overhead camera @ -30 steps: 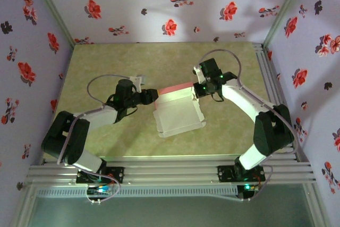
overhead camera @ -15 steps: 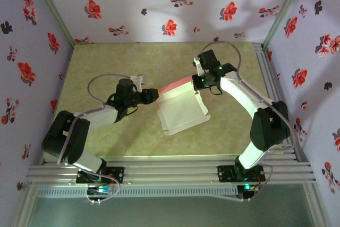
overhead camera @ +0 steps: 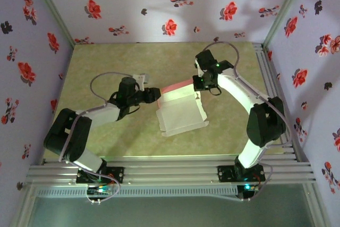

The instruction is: Fold the paper box

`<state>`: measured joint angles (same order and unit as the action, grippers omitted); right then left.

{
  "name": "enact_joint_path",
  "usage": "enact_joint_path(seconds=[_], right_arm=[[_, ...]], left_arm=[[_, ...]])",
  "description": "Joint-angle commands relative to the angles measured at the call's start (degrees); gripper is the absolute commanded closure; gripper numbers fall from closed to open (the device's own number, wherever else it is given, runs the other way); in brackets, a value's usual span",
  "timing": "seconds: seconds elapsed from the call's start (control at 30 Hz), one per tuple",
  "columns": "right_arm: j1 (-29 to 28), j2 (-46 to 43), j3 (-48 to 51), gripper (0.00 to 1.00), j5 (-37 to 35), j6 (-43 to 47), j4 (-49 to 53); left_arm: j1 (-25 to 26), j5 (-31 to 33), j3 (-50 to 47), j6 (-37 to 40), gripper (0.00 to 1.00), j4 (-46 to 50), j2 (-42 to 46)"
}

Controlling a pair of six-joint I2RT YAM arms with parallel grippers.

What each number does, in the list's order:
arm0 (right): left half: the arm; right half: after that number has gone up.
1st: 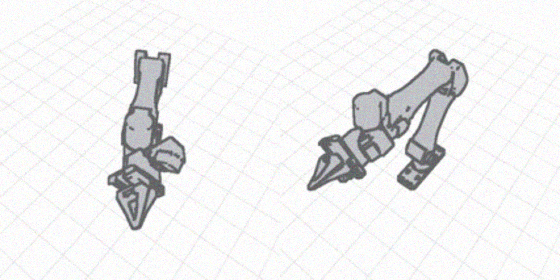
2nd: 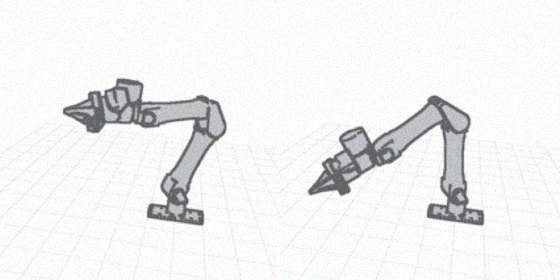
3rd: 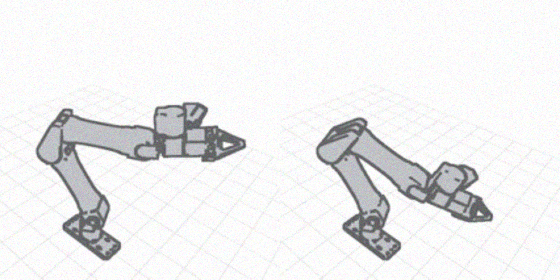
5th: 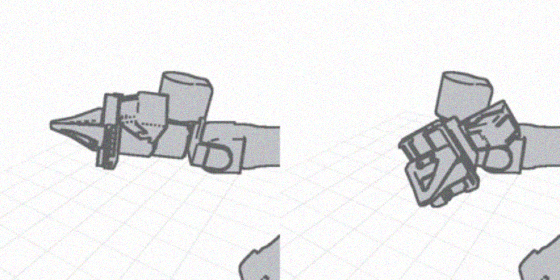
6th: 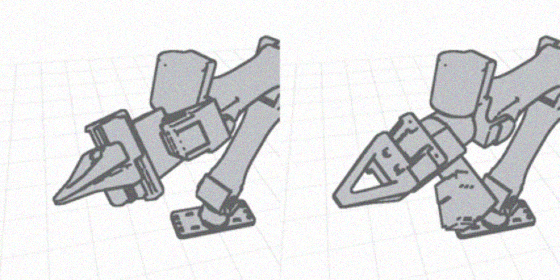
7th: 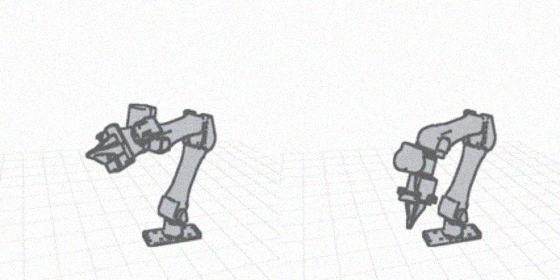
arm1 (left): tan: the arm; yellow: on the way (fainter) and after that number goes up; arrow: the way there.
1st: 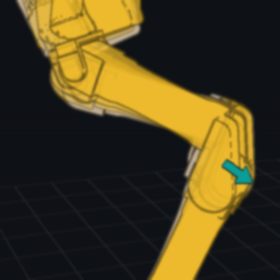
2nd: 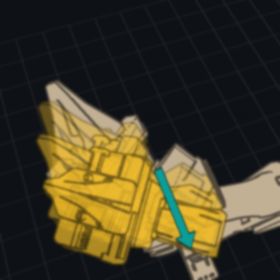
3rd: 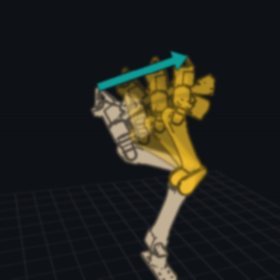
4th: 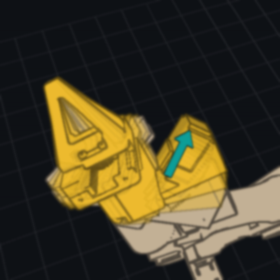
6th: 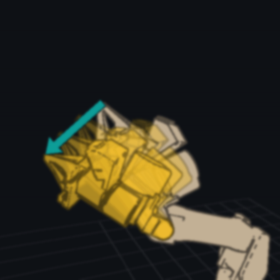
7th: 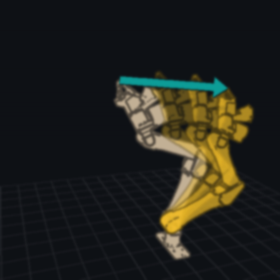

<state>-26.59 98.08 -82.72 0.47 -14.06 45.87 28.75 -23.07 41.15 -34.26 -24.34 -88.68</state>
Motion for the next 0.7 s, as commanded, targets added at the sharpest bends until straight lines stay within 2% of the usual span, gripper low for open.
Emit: enact_joint_path(seconds=[0.0,0.23,0.53,0.67], right_arm=[[-1.0,0.9,-1.9,0.96,-1.4,-6.6,2.0],[-0.7,3.6,-4.4,0.95,-1.2,-12.3,1.5],[1.7,8.4,-11.6,0.97,3.4,-10.7,5.3],[1.9,8.7,-11.6,0.96,4.5,-10.3,5.8]], left_arm=[[1.9,0.8,-0.4,0.1,0.58,8.5,-2.7],[3.3,2.9,0.8,1.6,0.58,9.9,-2.9],[4.7,7.3,1.0,5.0,0.58,12.9,-2.9],[5.0,8.0,1.2,5.3,0.58,13.2,-3.2]])
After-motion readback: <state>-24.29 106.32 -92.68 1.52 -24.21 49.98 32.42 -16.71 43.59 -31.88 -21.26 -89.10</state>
